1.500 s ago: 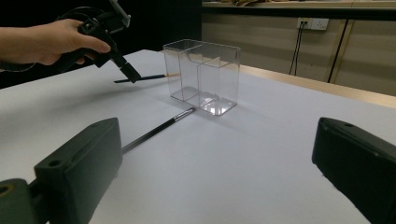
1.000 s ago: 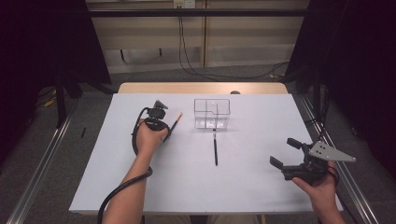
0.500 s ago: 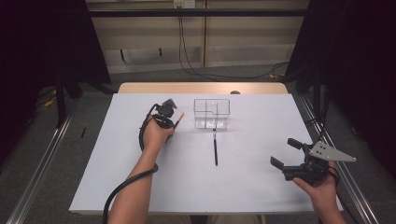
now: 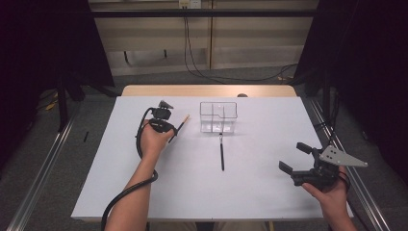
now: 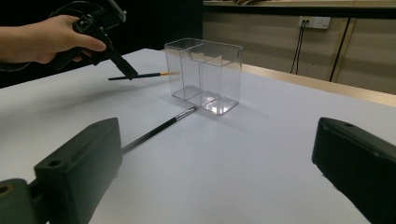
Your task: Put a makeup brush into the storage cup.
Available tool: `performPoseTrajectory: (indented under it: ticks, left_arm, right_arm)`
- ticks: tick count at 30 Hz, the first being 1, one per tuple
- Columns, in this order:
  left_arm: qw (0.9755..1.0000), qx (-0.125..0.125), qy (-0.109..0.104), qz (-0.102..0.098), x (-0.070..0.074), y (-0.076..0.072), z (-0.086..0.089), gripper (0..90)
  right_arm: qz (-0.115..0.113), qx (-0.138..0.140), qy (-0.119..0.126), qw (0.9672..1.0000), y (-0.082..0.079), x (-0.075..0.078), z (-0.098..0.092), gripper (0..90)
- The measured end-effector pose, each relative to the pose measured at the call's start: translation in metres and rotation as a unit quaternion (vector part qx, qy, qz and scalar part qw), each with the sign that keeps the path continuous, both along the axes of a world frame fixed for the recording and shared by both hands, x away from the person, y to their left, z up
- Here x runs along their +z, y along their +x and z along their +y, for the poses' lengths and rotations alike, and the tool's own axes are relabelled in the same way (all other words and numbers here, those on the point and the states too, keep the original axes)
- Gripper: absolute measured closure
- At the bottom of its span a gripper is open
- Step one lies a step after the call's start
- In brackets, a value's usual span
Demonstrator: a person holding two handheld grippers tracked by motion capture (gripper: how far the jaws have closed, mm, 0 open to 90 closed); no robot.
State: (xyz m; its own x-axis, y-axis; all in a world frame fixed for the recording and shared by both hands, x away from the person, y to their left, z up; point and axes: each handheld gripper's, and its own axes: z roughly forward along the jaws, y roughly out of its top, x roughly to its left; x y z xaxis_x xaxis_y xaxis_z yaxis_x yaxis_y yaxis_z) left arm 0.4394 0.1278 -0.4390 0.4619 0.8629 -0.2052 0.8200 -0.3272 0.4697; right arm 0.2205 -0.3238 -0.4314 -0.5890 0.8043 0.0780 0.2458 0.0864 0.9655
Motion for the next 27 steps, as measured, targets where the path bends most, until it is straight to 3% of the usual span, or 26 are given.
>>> performPoseTrajectory:
  ticks: [3,8,18,20,27]
  left_arm:
    - [0.9998,0.006,-0.018,-0.010,0.005,-0.003,0.006,85.2]
    - [0.9999,0.008,-0.010,-0.005,0.002,-0.004,0.010,85.2]
    - [0.9972,0.024,-0.068,-0.023,0.003,-0.009,0.020,85.2]
    - [0.9970,0.024,-0.070,-0.024,0.003,-0.011,0.022,85.2]
    - [0.9996,0.009,-0.023,-0.014,-0.008,-0.010,0.017,85.2]
  right_arm:
    - [0.000,0.001,0.000,1.0000,0.000,0.000,0.001,1.4]
    - [0.001,0.003,-0.002,1.0000,0.000,0.000,0.003,1.4]
    - [0.003,0.004,-0.001,1.0000,0.002,-0.002,0.003,1.4]
    - [0.003,0.004,0.000,1.0000,0.002,-0.001,0.004,1.4]
    - [0.003,0.006,-0.003,1.0000,0.002,-0.001,0.006,1.4]
